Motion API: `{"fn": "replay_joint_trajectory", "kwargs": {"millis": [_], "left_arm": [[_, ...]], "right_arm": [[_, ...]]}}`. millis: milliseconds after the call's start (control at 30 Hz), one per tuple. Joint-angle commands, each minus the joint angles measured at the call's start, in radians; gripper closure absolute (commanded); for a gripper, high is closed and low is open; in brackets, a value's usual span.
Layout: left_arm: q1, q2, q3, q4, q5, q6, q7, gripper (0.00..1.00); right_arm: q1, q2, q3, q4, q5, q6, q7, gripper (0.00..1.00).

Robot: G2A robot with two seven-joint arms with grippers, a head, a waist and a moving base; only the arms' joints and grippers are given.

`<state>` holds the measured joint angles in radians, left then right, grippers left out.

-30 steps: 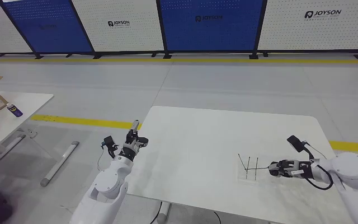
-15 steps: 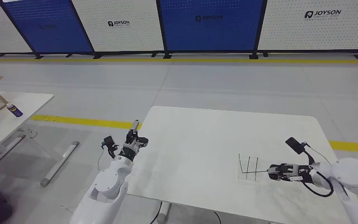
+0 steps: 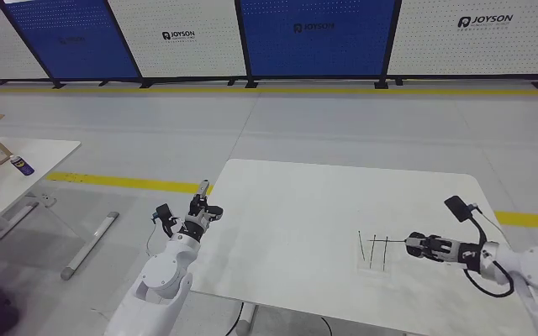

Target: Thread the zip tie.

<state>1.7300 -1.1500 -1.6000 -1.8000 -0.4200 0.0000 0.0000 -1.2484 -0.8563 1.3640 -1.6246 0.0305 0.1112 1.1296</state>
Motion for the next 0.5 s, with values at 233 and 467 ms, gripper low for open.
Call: {"fn": "replay_joint_trajectory", "kwargs": {"millis": [233,467], "left_arm": [[0.000,0.000,0.000,0.000,0.000,0.000,0.000,0.00],[0.000,0.000,0.000,0.000,0.000,0.000,0.000,0.00]], "right_arm": [[-0.033,-0.003,-0.023,-0.041,-0.064,-0.057,-0.100,1.00],[-0.097,-0.005,0.005,-0.153,-0.101,-0.350,-0.270,1.00]]}}
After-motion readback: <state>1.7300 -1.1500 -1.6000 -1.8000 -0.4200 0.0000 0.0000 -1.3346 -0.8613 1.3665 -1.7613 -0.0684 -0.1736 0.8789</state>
